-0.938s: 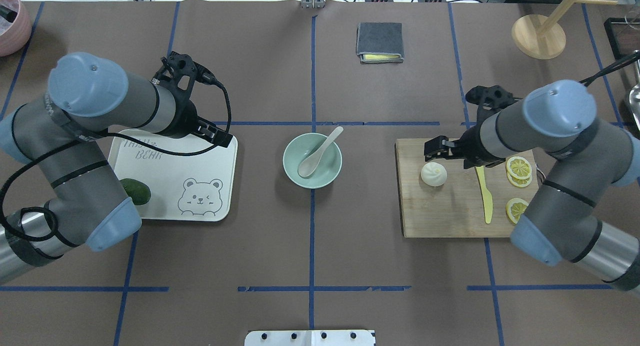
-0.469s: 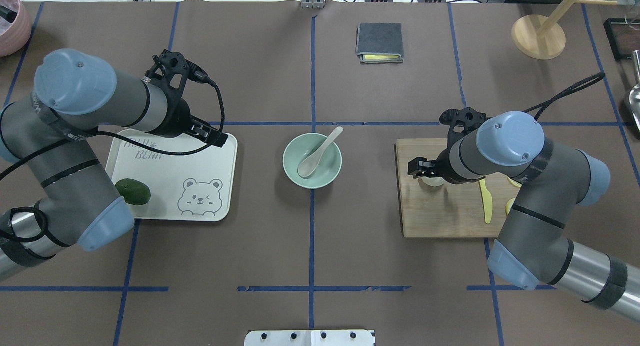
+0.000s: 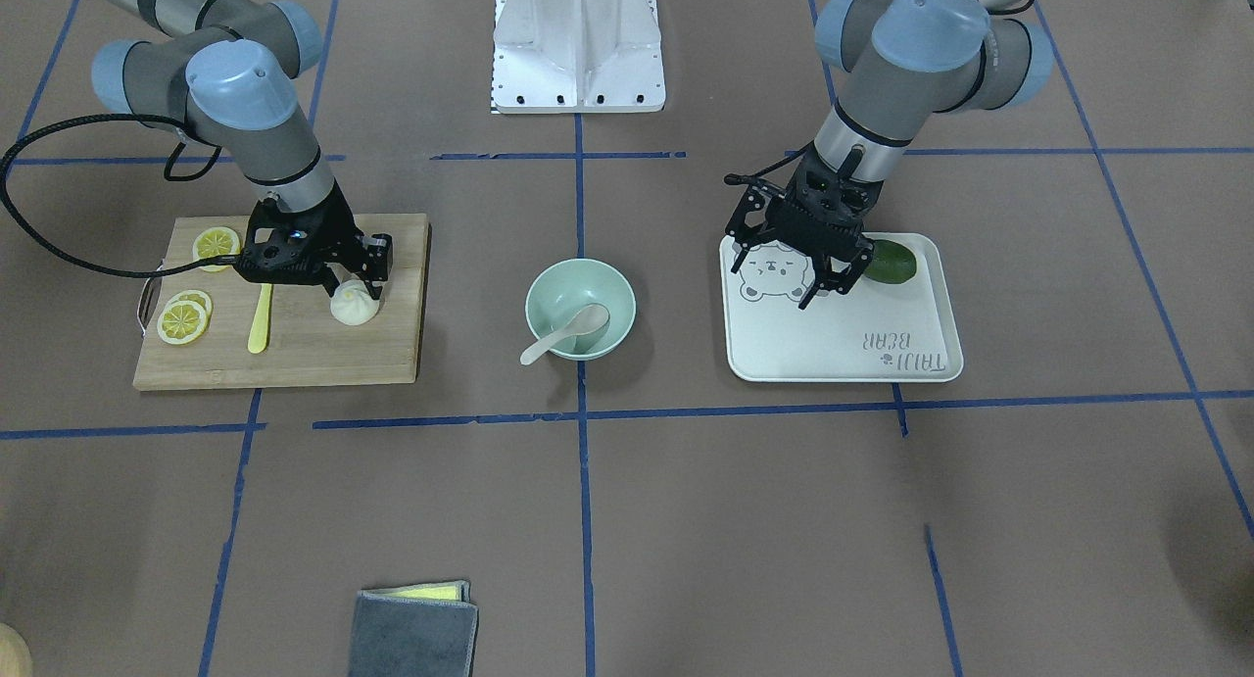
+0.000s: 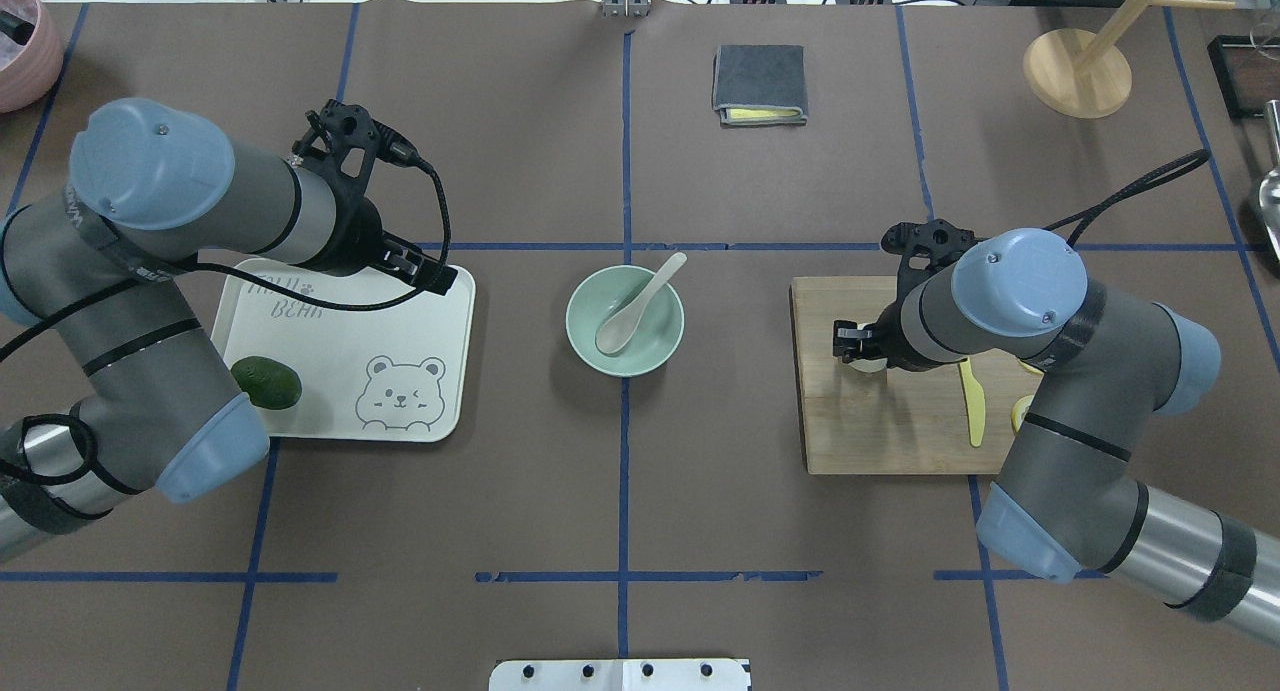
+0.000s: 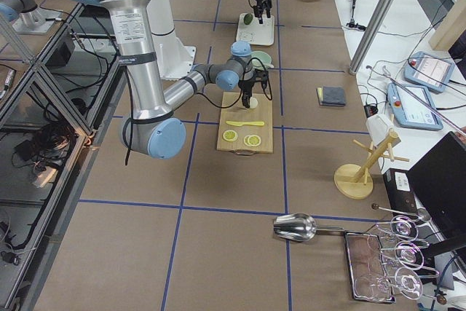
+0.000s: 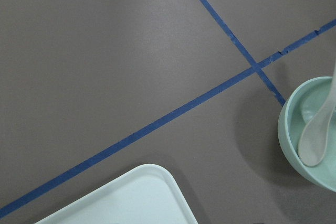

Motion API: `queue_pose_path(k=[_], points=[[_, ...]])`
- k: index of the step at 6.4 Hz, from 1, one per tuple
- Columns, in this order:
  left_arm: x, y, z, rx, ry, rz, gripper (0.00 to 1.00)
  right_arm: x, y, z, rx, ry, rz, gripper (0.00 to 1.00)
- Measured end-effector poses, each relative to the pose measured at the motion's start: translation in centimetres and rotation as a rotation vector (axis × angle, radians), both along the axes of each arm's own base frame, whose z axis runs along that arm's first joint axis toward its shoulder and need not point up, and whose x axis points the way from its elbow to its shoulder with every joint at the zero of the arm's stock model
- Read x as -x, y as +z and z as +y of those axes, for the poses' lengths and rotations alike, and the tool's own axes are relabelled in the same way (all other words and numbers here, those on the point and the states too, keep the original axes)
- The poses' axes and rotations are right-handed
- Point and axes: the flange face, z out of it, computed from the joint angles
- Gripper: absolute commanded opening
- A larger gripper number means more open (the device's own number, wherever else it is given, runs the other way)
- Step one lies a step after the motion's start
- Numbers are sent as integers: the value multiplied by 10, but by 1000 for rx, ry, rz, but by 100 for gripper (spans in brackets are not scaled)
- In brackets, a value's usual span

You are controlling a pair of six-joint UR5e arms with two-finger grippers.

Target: Put spoon and bun in bowl

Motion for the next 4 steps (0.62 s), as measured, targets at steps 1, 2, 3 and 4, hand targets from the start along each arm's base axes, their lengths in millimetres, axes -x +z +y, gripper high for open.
queue_pose_path(k=[1, 2, 3, 4], points=[[0, 0, 0, 0, -1, 0, 88, -2, -4, -1, -6, 3, -7, 0], [1, 0, 0, -1, -1, 1, 88, -5, -14, -2, -15, 6, -20, 0], [3, 0, 1, -3, -1, 2, 88, -2, -37, -4, -33, 8, -49, 0], [8, 4, 3, -3, -2, 0, 88, 8, -72, -8, -42, 19, -89, 0]])
